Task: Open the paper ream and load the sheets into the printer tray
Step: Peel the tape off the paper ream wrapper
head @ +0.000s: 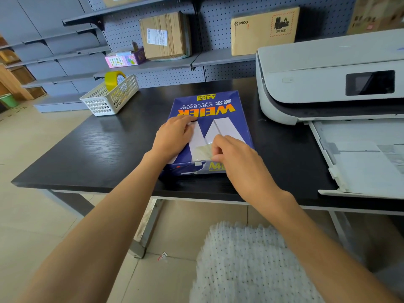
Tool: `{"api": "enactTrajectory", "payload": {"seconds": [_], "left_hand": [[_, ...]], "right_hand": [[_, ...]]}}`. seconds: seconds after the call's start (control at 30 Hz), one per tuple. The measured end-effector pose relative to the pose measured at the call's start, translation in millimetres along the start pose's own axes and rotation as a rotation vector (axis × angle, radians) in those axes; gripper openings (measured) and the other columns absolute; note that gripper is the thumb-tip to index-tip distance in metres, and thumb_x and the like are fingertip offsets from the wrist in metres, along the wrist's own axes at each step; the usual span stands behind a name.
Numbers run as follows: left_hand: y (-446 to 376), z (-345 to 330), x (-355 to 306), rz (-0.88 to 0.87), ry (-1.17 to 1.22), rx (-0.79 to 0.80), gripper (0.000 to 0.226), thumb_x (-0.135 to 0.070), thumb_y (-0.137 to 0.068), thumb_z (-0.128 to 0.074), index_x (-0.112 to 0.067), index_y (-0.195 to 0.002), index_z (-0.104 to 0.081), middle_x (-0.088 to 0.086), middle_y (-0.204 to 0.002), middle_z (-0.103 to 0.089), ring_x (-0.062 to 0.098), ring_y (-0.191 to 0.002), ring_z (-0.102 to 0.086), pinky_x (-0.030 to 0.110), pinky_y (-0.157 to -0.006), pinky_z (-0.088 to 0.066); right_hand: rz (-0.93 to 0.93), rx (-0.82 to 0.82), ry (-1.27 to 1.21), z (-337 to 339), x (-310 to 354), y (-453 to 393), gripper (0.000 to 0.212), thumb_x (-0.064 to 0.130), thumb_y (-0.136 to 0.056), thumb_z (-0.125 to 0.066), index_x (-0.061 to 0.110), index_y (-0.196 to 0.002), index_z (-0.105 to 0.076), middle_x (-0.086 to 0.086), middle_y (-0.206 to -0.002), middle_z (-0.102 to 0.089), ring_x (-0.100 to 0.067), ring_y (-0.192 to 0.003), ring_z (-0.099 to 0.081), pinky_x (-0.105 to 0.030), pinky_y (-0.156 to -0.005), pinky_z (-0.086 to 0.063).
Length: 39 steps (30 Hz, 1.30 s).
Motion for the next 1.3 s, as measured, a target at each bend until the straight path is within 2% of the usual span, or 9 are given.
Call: {"api": "enactTrajectory", "payload": {"seconds": [0.1,0.27,0.37,0.53,0.63,0.8,1.03,1.17,1.3], "left_hand": [[5,8,-6,0.004,-0.015,-0.045,0.034,-0.030,-0.100,-0.042,-0.030,-0.126,-0.064,-0.008,-0.133,-0.062,0.022,-0.119,-0.056,0.039,-0.086,-0.047],[10,17,-18,-0.038,-0.058,-0.083,0.029,-0.028,-0.099,-0.049,-0.032,-0.117,-0.071,-0.008,-0.126,-0.067,0.023,-0.114,-0.059,0.037,-0.080,-0.047],[13,20,-29,-0.134,-0.052,-0.086,0.025,-0.023,-0.095,-0.056,-0.031,-0.110,-0.075,-0.007,-0.118,-0.070,0.022,-0.106,-0.063,0.038,-0.075,-0.049],[16,22,-34,-0.176,-0.049,-0.082,0.026,-0.019,-0.093,-0.060,-0.033,-0.108,-0.076,-0.006,-0.113,-0.071,0.023,-0.101,-0.064,0.039,-0.073,-0.051],[18,20,-37,-0.196,-0.047,-0.042,0.029,-0.016,-0.094,-0.058,-0.032,-0.112,-0.075,-0.004,-0.115,-0.070,0.023,-0.098,-0.063,0.039,-0.073,-0.053],[22,17,-36,-0.187,-0.043,0.010,0.034,-0.013,-0.097,-0.053,-0.031,-0.120,-0.070,-0.003,-0.122,-0.066,0.022,-0.108,-0.060,0.042,-0.078,-0.053],[25,14,-37,-0.165,-0.043,0.056,0.037,-0.013,-0.099,-0.047,-0.030,-0.127,-0.066,-0.002,-0.130,-0.061,0.023,-0.116,-0.057,0.042,-0.083,-0.051],[28,11,-38,-0.133,-0.071,0.084,0.039,-0.016,-0.101,-0.044,-0.030,-0.131,-0.062,-0.002,-0.137,-0.058,0.023,-0.122,-0.054,0.042,-0.086,-0.049],[33,9,-39,-0.121,-0.081,0.113,0.039,-0.018,-0.102,-0.041,-0.031,-0.135,-0.058,-0.003,-0.142,-0.055,0.021,-0.129,-0.050,0.041,-0.092,-0.047]], "right_hand": [[-0.006,-0.005,0.000,0,1,3,0.020,0.006,-0.097,-0.053,0.019,-0.085,-0.043,0.007,-0.084,-0.047,-0.013,-0.087,-0.057,-0.028,-0.055,-0.037],[-0.041,-0.002,-0.026,3,-2,6,0.018,0.008,-0.096,-0.054,0.020,-0.084,-0.047,0.008,-0.081,-0.049,-0.001,-0.064,-0.044,-0.035,-0.061,-0.046],[-0.049,0.008,-0.027,4,-2,7,0.018,0.010,-0.096,-0.054,0.021,-0.083,-0.048,0.006,-0.083,-0.052,0.009,-0.060,-0.038,-0.036,-0.062,-0.048],[-0.042,0.034,-0.015,6,2,12,0.017,0.011,-0.096,-0.054,0.021,-0.083,-0.049,0.006,-0.086,-0.055,0.008,-0.062,-0.039,-0.034,-0.061,-0.044],[-0.018,0.046,0.035,6,6,16,0.015,0.014,-0.097,-0.054,0.022,-0.084,-0.050,0.007,-0.086,-0.055,-0.006,-0.069,-0.043,-0.032,-0.058,-0.040],[0.038,0.049,0.111,8,11,20,0.017,0.016,-0.097,-0.056,0.024,-0.084,-0.049,0.007,-0.087,-0.056,-0.015,-0.081,-0.050,-0.027,-0.053,-0.035],[0.100,0.104,0.138,13,21,28,0.016,0.017,-0.097,-0.057,0.024,-0.084,-0.050,0.010,-0.081,-0.051,-0.012,-0.078,-0.045,-0.026,-0.057,-0.036],[0.154,0.200,0.183,9,28,31,0.021,0.013,-0.095,-0.055,0.028,-0.082,-0.046,0.009,-0.085,-0.049,-0.014,-0.078,-0.046,-0.019,-0.048,-0.022],[0.183,0.247,0.211,8,28,33,0.028,0.008,-0.089,-0.058,0.029,-0.077,-0.045,0.009,-0.081,-0.051,-0.014,-0.079,-0.053,-0.022,-0.048,-0.022]]}}
Point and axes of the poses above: each hand's wrist, its own y-axis away from the middle knuckle, its own z-axis out of the back of the hand, x = y × z, the point moved 9 cm from there along -y, towards the middle knuckle
